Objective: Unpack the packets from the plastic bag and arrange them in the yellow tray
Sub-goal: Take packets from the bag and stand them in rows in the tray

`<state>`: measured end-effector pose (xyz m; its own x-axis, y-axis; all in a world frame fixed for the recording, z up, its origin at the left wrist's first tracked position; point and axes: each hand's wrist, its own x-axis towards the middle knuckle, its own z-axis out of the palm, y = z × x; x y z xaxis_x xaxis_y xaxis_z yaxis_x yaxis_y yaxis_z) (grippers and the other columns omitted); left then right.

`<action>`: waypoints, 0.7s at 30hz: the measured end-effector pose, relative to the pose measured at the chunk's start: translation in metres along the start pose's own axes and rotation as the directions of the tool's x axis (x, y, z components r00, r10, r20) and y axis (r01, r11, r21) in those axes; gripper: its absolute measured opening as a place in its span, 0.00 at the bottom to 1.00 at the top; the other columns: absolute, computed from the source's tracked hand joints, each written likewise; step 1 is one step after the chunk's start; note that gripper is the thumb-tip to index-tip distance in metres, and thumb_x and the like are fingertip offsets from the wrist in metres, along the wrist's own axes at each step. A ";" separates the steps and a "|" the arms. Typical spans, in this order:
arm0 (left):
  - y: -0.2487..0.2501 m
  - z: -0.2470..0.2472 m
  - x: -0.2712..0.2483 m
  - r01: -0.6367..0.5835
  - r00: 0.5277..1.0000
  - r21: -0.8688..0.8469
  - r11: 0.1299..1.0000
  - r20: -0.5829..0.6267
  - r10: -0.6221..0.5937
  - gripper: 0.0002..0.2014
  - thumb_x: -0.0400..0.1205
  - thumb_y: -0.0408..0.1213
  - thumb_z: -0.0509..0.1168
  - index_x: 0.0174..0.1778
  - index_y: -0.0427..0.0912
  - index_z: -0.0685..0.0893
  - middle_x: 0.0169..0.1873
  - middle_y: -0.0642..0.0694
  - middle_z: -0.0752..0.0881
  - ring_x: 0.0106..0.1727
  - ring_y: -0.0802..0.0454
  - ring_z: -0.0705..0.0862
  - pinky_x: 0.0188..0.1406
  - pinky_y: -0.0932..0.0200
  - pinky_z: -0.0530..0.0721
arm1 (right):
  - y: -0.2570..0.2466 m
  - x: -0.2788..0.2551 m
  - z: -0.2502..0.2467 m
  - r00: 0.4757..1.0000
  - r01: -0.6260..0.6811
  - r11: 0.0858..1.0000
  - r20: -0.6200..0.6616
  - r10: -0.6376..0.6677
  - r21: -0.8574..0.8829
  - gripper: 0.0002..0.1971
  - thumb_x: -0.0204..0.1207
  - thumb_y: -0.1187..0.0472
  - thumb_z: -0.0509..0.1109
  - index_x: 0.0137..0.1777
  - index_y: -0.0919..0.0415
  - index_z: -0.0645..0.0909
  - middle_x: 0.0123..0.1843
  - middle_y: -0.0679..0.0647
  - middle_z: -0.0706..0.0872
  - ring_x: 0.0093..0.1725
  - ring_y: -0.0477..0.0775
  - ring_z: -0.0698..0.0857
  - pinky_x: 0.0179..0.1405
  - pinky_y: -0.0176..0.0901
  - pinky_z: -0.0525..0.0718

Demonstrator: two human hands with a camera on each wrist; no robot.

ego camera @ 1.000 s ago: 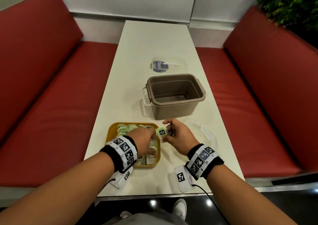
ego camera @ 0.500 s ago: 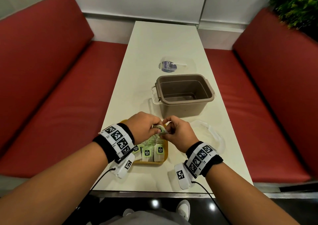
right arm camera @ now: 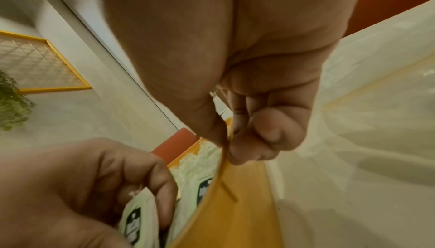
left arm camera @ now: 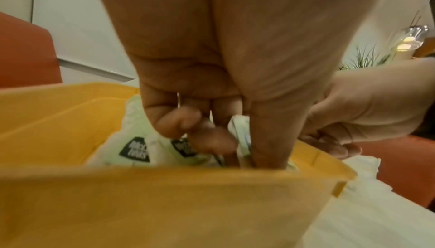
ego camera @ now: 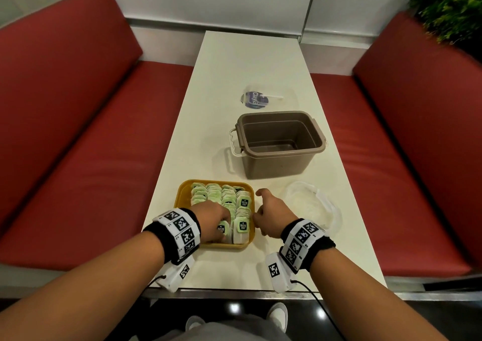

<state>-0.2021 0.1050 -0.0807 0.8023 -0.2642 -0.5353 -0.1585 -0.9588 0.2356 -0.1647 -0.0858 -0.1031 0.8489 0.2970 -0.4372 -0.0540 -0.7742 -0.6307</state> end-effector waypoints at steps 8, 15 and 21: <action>0.018 0.001 0.009 0.148 0.986 0.028 0.989 -0.076 -0.146 0.28 0.65 0.54 0.79 0.54 0.51 0.73 0.45 0.51 0.83 0.47 0.48 0.83 0.41 0.55 0.80 | 0.009 0.006 -0.002 0.998 0.055 0.998 0.027 -0.055 -0.019 0.27 0.80 0.59 0.66 0.78 0.57 0.64 0.52 0.62 0.90 0.36 0.54 0.88 0.40 0.48 0.88; 0.069 -0.032 0.031 0.010 0.964 -0.074 0.997 -0.266 -0.030 0.20 0.75 0.53 0.73 0.58 0.52 0.76 0.54 0.52 0.79 0.53 0.50 0.80 0.53 0.56 0.77 | 0.045 0.011 -0.059 0.982 0.129 0.991 -0.137 -0.130 -0.018 0.14 0.80 0.59 0.68 0.65 0.55 0.79 0.39 0.50 0.89 0.39 0.49 0.86 0.44 0.41 0.81; 0.144 -0.030 0.089 -0.130 0.968 -0.131 0.983 -0.233 0.097 0.11 0.82 0.42 0.68 0.60 0.49 0.85 0.56 0.51 0.86 0.58 0.51 0.83 0.59 0.59 0.79 | 0.108 0.012 -0.106 0.996 -0.018 0.958 -0.093 -0.009 -0.286 0.14 0.77 0.57 0.70 0.62 0.54 0.82 0.51 0.51 0.90 0.54 0.55 0.86 0.53 0.43 0.82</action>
<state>-0.1362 -0.0536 -0.0706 0.8950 -0.3245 -0.3060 -0.1849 -0.8943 0.4074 -0.1044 -0.2254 -0.1086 0.8945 0.2506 -0.3703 0.0831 -0.9069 -0.4131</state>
